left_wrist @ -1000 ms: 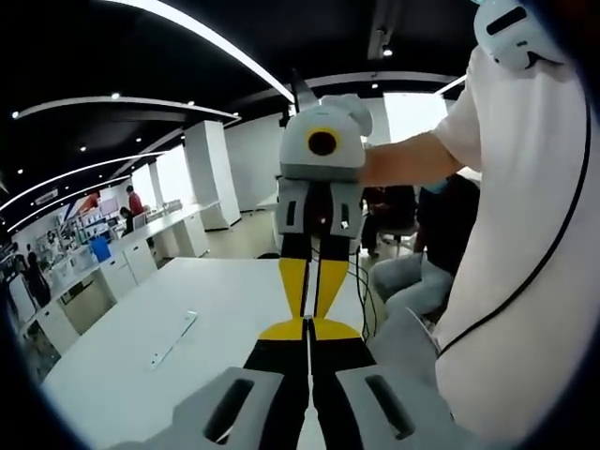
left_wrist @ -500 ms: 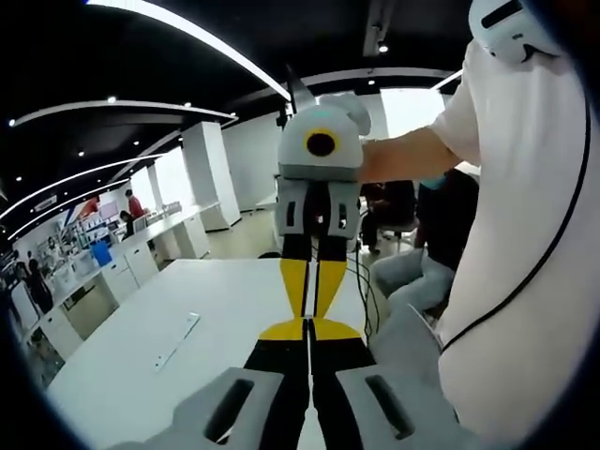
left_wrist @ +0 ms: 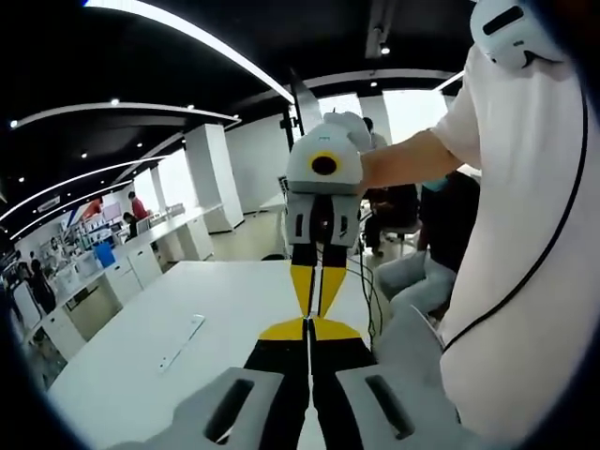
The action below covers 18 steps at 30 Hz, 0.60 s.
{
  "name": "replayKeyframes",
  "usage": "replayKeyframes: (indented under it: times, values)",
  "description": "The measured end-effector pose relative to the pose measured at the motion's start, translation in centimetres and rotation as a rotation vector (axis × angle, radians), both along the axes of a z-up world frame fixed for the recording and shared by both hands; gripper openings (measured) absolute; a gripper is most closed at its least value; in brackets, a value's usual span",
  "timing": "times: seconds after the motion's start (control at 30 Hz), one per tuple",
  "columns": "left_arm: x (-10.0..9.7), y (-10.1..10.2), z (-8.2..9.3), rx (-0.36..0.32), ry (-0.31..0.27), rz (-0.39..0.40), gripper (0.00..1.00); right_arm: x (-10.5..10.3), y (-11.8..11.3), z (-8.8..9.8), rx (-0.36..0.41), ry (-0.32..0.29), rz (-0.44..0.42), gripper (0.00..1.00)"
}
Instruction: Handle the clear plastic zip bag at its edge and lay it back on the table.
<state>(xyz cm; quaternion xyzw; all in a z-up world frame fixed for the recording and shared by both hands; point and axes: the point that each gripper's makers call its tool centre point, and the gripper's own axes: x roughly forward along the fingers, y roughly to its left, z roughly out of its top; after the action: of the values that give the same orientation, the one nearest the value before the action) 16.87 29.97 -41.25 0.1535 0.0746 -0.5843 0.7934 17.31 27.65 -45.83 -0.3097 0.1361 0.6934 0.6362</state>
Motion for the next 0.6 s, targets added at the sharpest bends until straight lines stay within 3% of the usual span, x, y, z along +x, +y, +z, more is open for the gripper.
replayKeyframes:
  times: [0.6]
  values:
    - [0.2,0.5,0.6,-0.002,0.003,0.004,0.0,0.8,-2.2,-1.8,-0.042,0.003,-0.041,0.0]
